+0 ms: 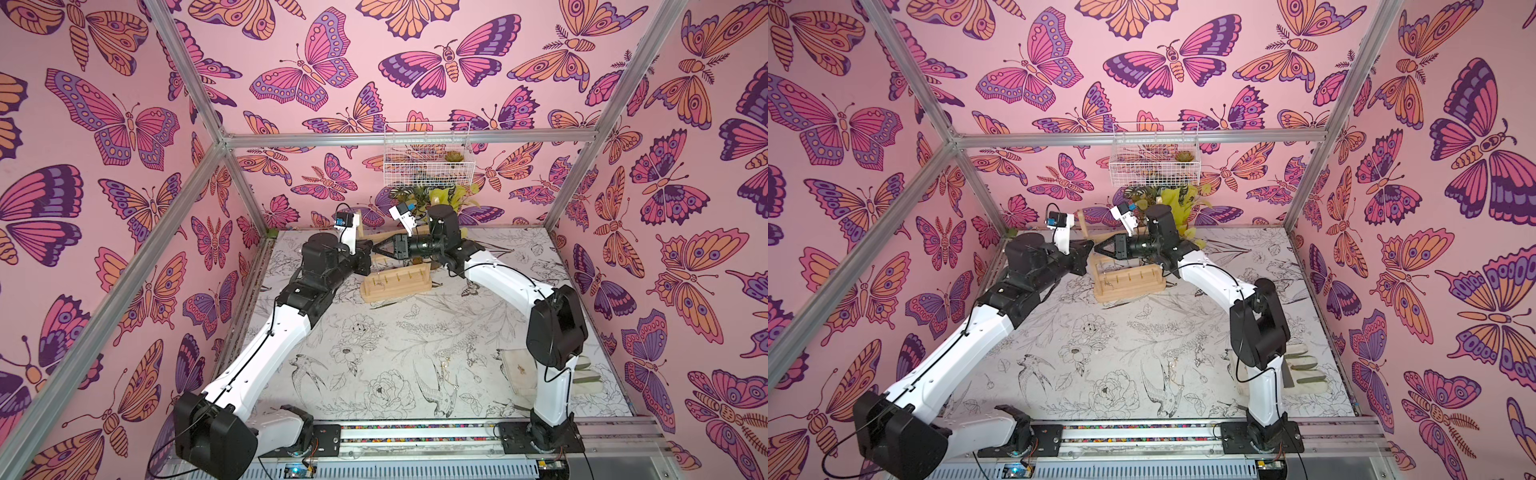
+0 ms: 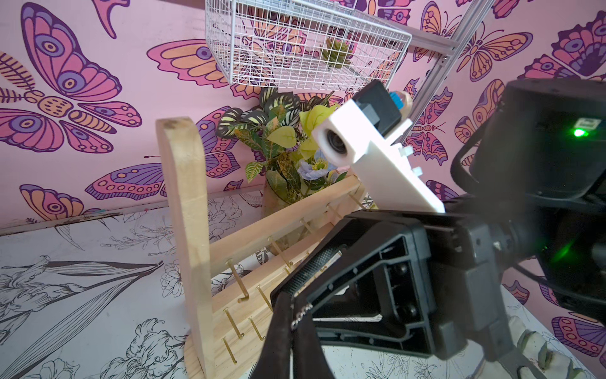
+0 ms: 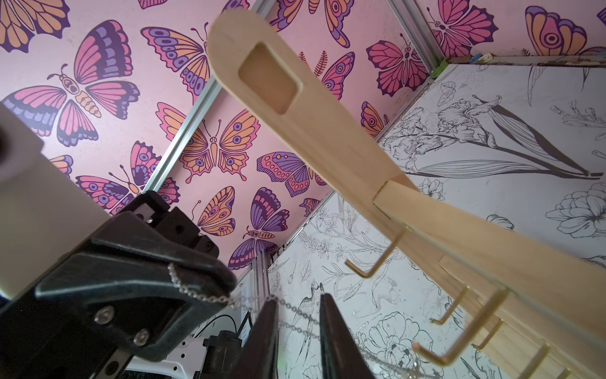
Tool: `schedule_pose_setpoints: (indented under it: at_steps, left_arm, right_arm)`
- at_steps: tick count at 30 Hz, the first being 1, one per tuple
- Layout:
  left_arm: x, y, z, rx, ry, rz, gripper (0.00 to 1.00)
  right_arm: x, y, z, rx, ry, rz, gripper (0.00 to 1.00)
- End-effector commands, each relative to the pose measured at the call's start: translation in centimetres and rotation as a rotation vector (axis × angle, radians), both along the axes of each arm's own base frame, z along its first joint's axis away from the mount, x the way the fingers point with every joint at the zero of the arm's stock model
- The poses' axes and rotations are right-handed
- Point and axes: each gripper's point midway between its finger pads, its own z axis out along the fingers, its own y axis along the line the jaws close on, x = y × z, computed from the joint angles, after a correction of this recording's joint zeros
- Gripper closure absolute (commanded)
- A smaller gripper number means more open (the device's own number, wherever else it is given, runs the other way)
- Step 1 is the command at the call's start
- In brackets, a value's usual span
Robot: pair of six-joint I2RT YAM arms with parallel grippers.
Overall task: Hang the necklace on the jewelry display stand
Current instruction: Hang the necklace on the stand.
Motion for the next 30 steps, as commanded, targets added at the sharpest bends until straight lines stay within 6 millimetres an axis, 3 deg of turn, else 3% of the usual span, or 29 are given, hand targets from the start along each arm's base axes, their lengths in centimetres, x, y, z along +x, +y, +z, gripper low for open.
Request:
schedule_pose_setpoints:
  at_steps: [1,13,20,26,30]
  left_arm:
    - [-0.3,-0.2,0.8,-0.018,-0.003,-0.016,1.0]
    - [-0.5,-0.2,1.8,-0.047,-0.011,-0.019,1.0]
    - [-0.8,0.8,2.7,-0.045,-0.039,0.024,1.0]
    - [-0.5,1.6,1.6,-0.028,-0.02,0.063,1.0]
    - [-0.2,2.4,0.6,0.001,0.003,0.102,1.0]
  right_arm:
    - [-0.7,0.6,1.4,0.01,-0.039,0.004,0.73]
    - [-1.1,1.5,-0.3,-0.041,-0.043,-0.006,0.68]
    - [-1.4,0.7,-1.5,-0.109,-0.056,-0.031,0.79]
    - [-1.1,-0.5,-2.0,-0.175,-0.091,-0.086,0.89]
    - [-1.3,-1.0,-1.2,-0.181,-0.127,-0.103,0.93]
